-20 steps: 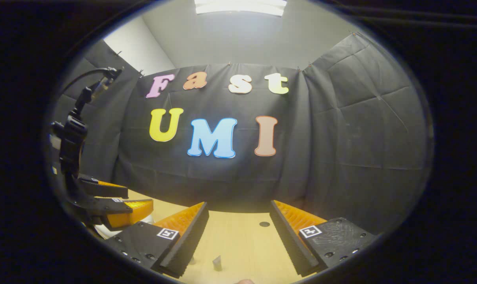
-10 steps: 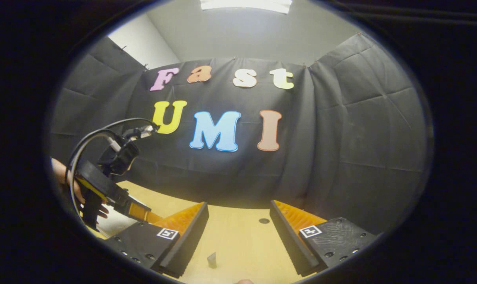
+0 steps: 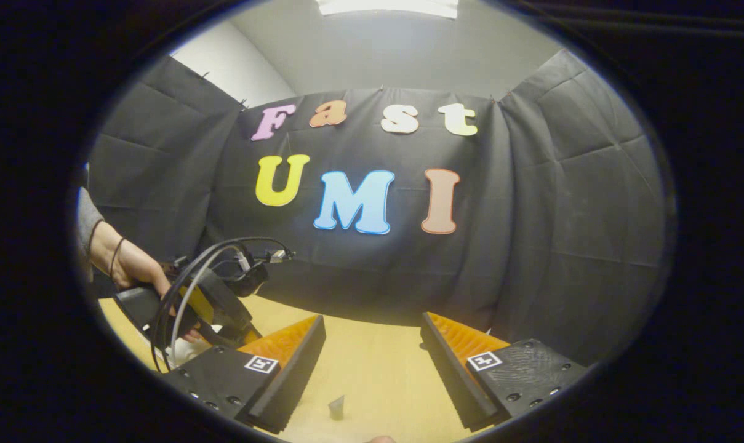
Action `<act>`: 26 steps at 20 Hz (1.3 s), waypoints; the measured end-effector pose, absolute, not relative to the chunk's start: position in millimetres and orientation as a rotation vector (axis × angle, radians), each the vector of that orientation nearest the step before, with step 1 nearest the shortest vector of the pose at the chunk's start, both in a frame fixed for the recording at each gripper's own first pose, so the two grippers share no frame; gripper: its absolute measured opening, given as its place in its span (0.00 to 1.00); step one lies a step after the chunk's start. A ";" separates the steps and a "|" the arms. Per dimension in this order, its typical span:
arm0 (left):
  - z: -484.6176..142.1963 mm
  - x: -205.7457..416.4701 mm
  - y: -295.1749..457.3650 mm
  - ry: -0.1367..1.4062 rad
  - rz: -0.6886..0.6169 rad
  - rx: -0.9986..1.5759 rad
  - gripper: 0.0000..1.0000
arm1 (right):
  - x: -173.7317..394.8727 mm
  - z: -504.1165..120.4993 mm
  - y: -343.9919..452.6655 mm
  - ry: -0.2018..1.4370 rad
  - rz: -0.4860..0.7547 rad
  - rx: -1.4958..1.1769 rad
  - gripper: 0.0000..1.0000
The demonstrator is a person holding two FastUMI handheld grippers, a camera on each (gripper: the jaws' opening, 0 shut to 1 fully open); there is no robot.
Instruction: First open the suitcase, pack the skin care products into it, and then close the suitcase.
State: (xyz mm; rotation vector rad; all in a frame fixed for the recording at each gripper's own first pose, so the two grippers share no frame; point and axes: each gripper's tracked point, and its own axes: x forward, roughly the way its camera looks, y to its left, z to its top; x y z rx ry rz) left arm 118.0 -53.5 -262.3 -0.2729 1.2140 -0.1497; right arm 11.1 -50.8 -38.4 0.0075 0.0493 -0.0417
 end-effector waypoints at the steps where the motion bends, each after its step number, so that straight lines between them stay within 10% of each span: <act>1: -267.2 118.4 -55.2 1.229 -0.147 -0.285 0.97 | 12.2 -39.1 -54.4 0.052 -0.043 0.012 0.95; 5: -289.4 113.9 -50.2 1.301 -0.128 -0.252 0.98 | 10.5 -42.5 -67.1 0.063 -0.051 0.030 0.95; 14: -295.2 116.6 -36.3 1.339 -0.136 -0.235 0.23 | 3.4 -45.9 -76.4 0.076 -0.050 0.020 0.95; 26: -125.2 108.3 34.4 1.272 -0.334 -0.277 0.18 | 3.2 -28.0 -53.9 0.088 -0.168 0.019 0.95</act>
